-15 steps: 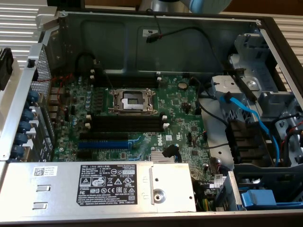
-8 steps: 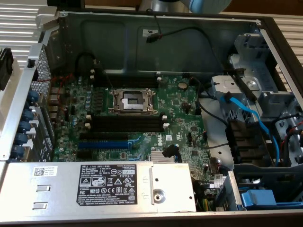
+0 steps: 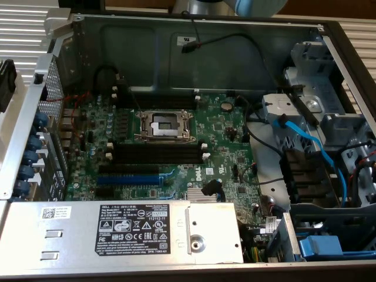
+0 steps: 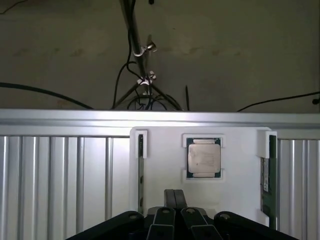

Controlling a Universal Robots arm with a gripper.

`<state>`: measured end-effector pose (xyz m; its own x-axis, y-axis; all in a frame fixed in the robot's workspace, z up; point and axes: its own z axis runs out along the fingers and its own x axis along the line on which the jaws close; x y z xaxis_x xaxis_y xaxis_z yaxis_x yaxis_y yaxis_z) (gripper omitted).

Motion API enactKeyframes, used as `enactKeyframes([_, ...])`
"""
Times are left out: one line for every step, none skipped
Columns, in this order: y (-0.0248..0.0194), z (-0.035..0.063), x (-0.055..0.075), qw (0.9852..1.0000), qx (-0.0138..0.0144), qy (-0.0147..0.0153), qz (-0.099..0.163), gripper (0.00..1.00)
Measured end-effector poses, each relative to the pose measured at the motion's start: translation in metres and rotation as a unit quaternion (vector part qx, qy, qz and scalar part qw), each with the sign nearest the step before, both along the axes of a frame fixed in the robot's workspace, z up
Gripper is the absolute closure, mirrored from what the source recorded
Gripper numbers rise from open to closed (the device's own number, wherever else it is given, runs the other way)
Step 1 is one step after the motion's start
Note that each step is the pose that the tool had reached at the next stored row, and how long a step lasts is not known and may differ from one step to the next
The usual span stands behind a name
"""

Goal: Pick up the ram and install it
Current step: 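Pick up the ram and move it above insertion slot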

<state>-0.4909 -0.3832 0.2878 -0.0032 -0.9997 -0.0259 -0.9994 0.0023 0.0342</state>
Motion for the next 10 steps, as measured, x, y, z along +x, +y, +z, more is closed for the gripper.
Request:
enactKeyframes([0.0, -0.0011, 0.0, 1.0, -0.0002, 0.0019, 0.0, 0.9])
enactKeyframes([0.0, -0.0022, 0.0, 1.0, -0.0005, 0.0038, 0.0, 0.9])
enactKeyframes([0.0, -0.0032, 0.0, 1.0, -0.0008, 0.0055, 0.0, 0.9])
enactKeyframes([0.0, -0.0042, 0.0, 1.0, -0.0011, 0.0071, 0.0, 0.9])
enactKeyframes([0.0, -0.0054, 0.0, 1.0, -0.0013, 0.0088, 0.0, 0.9])
enactKeyframes([0.0, -0.0065, 0.0, 1.0, -0.0015, 0.0099, 0.0, 0.9])
enactKeyframes([0.0, -0.0068, 0.0, 0.9999, -0.0015, 0.0101, 0.0, 0.9])
enactKeyframes([0.0, -0.0068, 0.0, 0.9999, -0.0015, 0.0102, 0.0, 0.9])
enactKeyframes([0.0, -0.0068, 0.0, 0.9999, -0.0015, 0.0102, 0.0, 0.9])
enactKeyframes([-0.0003, -0.0069, 0.0, 0.9999, -0.0015, 0.0102, 0.0, 0.9])
